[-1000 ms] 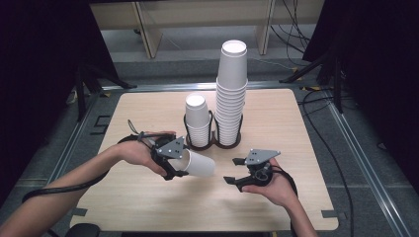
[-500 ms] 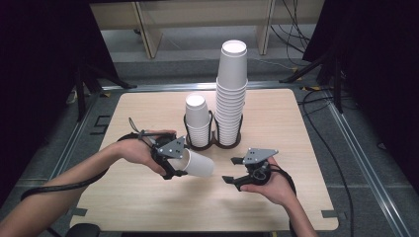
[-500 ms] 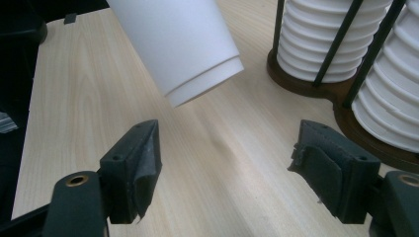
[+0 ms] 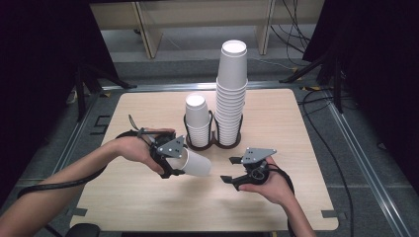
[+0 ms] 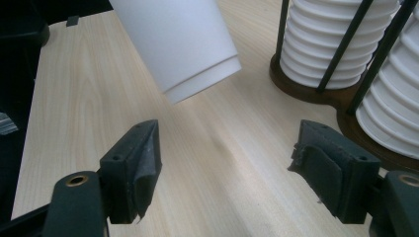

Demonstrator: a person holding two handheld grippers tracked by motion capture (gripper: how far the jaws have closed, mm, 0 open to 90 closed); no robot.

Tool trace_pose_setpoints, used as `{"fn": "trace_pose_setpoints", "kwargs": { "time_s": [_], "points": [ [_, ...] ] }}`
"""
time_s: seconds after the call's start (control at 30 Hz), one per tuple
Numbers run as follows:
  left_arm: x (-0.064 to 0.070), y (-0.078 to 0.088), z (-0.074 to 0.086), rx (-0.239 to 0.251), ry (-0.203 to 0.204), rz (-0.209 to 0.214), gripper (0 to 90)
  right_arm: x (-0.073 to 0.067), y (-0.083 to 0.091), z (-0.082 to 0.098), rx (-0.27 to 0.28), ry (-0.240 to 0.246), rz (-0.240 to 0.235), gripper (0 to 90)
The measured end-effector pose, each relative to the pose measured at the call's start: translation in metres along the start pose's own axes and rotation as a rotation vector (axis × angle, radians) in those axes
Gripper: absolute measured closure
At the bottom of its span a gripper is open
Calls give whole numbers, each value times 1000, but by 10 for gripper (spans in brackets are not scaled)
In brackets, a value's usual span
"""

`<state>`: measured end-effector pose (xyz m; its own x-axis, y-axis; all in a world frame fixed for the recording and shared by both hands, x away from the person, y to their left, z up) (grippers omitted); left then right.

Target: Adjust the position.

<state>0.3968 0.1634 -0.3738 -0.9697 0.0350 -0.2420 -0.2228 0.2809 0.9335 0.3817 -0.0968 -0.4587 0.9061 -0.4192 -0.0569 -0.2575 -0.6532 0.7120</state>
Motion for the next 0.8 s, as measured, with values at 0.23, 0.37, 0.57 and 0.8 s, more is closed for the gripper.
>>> {"fn": "trace_pose_setpoints", "kwargs": {
  "time_s": [0.23, 0.37, 0.57, 0.8],
  "points": [
    [0, 2, 0, -9, -11, 0, 216, -2, -3, -4, 0, 5, -5, 263],
    [-1, 3, -1, -12, -9, 7, 216, -3, -4, -4, -8, -9, -11, 263],
    [-3, 4, -4, -26, -23, 3, 216, -3, -8, -9, -8, 6, -17, 263],
    [-4, 4, -3, -41, -27, 9, 215, -3, -9, -15, 2, 20, -4, 263]
  ]
}}
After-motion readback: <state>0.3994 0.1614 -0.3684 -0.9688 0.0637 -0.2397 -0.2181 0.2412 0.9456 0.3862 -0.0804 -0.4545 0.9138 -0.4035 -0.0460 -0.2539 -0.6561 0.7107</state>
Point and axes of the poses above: each handheld gripper's, and its own axes: y roughly backward along the jaws, z roughly out of its underside, x roughly to its right, the point moved 3 cm from there along -y, roughly forward along the jaws, and after that the axes turned 15 degrees about -x, right-handed, at the moved point
